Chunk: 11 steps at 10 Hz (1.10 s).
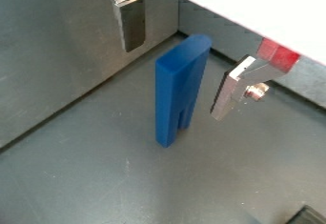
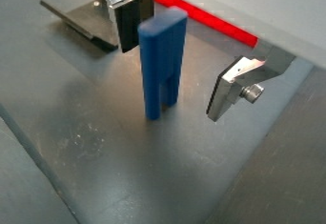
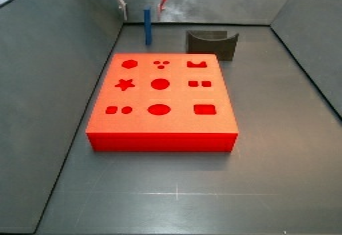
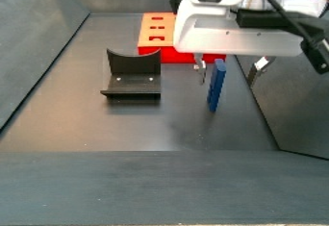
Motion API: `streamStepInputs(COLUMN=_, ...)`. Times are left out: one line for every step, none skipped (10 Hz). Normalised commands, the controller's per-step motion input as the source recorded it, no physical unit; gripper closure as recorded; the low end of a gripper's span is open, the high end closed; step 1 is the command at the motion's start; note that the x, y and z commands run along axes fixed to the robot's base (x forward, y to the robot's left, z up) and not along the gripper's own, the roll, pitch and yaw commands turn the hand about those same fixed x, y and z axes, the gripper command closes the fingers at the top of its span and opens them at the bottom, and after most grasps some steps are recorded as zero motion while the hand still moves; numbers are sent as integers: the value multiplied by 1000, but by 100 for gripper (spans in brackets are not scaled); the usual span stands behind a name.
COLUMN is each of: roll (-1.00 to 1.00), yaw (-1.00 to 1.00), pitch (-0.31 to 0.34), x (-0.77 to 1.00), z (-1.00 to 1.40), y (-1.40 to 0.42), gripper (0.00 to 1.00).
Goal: Pick up the square-circle object. Move up. Move to above the board. Insert the square-circle object.
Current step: Pick up the square-circle object.
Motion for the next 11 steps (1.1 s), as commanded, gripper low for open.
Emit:
streamStepInputs(roll=-46, yaw=0, pitch=-117, x=-51, z=-51, y=0, gripper=0)
streamStepInputs(roll=0, yaw=49, pitch=-107, x=-71, z=-123, y=-80, gripper=0)
streamStepInputs(roll=76, yaw=240, pitch=-109, x=-3, z=-143, y=-420, gripper=0)
streamStepInputs(roll=336, yaw=283, pitch=-101, x=-89, z=-57, y=-651, gripper=0)
streamStepInputs(roll=0, yaw=0, pitch=0, x=0, z=0, y=0, gripper=100)
streamStepInputs(roll=0, yaw=0, pitch=0, x=0, z=0, y=0, gripper=100)
streamStepInputs(roll=0, yaw=0, pitch=0, x=0, z=0, y=0, gripper=100)
streamStepInputs(roll=0, yaw=0, pitch=0, x=0, z=0, y=0, gripper=100)
streamStepInputs(roll=0, yaw=0, pitch=0, x=0, z=0, y=0, gripper=100)
streamStepInputs(roll=0, yaw=0, pitch=0, x=0, z=0, y=0, gripper=100)
streamStepInputs(roll=0, yaw=0, pitch=0, x=0, z=0, y=0, gripper=100)
